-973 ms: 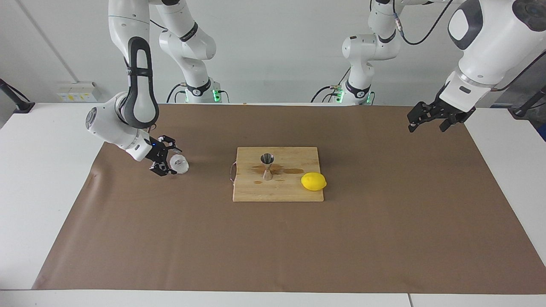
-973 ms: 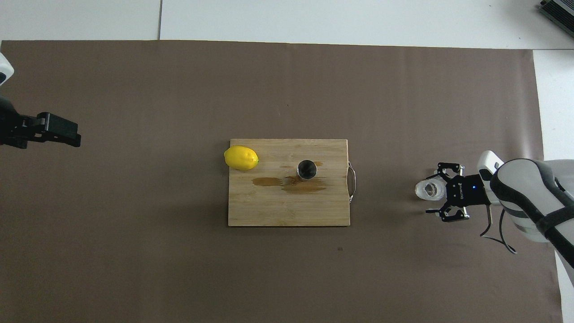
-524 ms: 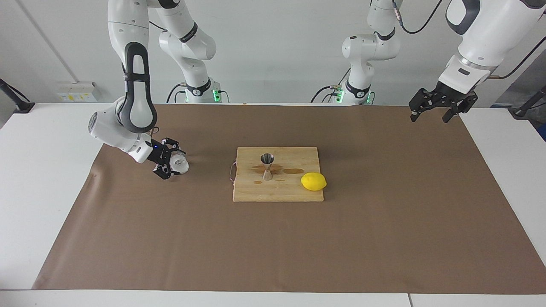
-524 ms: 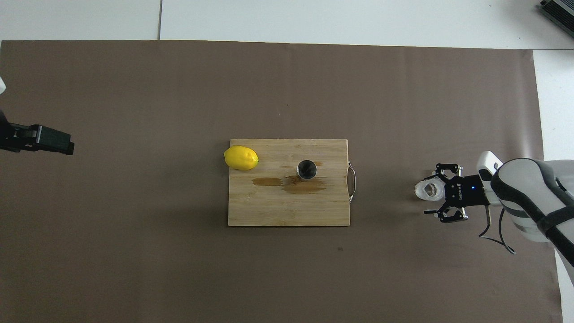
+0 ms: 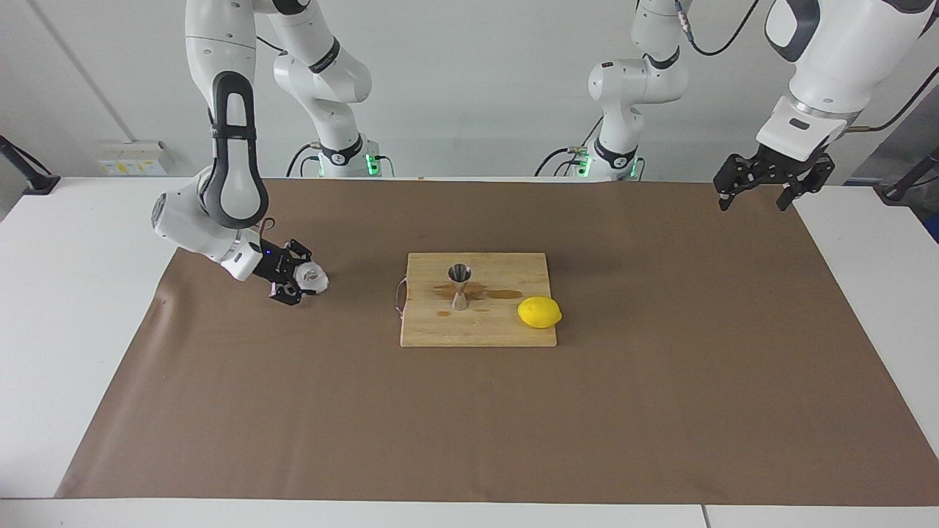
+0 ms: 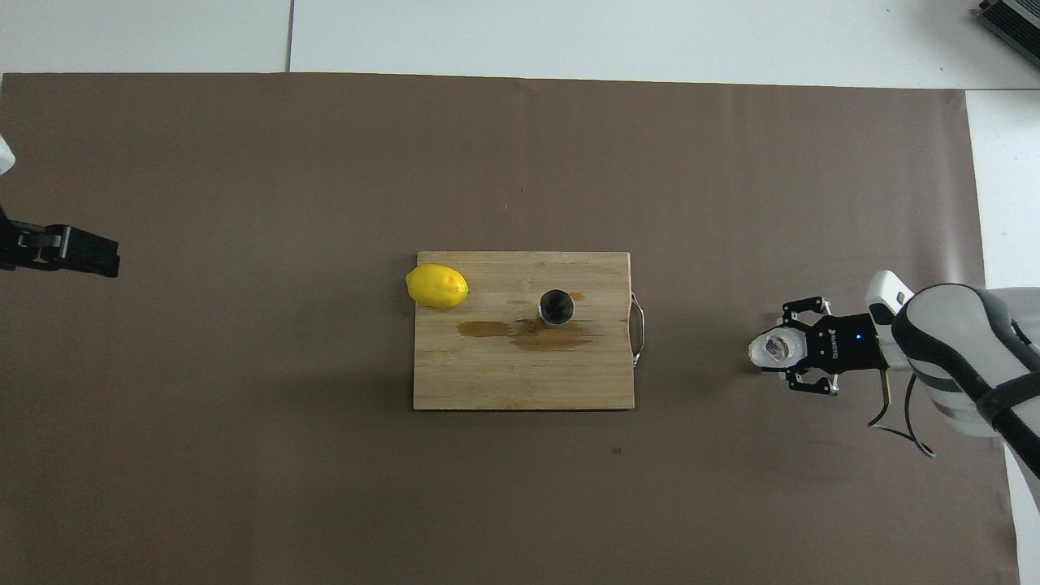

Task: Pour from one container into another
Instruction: 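Lift the white cup with the right gripper toward the metal cup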

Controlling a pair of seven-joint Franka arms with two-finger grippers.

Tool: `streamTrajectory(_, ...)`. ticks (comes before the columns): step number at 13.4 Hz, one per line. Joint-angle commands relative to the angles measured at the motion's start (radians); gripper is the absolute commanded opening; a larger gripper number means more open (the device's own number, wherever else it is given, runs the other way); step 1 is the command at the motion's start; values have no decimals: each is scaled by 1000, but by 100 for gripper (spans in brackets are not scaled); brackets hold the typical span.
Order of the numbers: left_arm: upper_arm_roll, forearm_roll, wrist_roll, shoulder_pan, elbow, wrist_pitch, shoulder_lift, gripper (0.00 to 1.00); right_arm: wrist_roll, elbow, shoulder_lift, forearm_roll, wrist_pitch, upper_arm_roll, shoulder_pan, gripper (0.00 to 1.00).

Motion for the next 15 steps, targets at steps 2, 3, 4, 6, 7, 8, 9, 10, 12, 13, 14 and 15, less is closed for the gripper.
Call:
streamTrajectory(2,11,-86,-8,13,-40,36,-31,100,8,19,-24,34,-28,7,11,0)
streamTrajectory(3,11,-94,-5,17,-42,46,-29,100,18,31,-29,35,-28,9,15,0)
streamTrajectory(4,11,-95,-7,17,-40,49,-22,100,38,39,-37,35,-28,15,15,0)
streamTrajectory(6,11,-98,-7,17,-34,50,-15,100,106,48,-64,34,-25,23,33,0)
streamTrajectory(7,11,-98,-4,16,-29,50,-14,100,139,56,-82,34,-19,23,54,0)
streamTrajectory(8,11,-98,-4,11,-31,38,-18,100,178,59,-105,35,-13,24,68,0)
streamTrajectory(9,11,-96,-4,10,-29,35,-19,100,225,60,-119,34,-9,24,83,0)
streamTrajectory(10,11,-98,-2,16,-29,35,-17,100,261,66,-136,34,-5,24,105,0)
streamTrajectory(12,13,-95,2,19,-31,33,-15,100,334,91,-142,25,2,24,157,0)
streamTrajectory(13,13,-93,2,19,-29,33,-14,100,373,102,-144,19,16,24,185,0)
streamTrajectory(14,13,-93,2,19,-31,32,-14,100,403,105,-150,12,37,26,215,0)
streamTrajectory(15,13,-93,2,19,-31,30,-15,100,446,109,-159,-4,48,26,234,0)
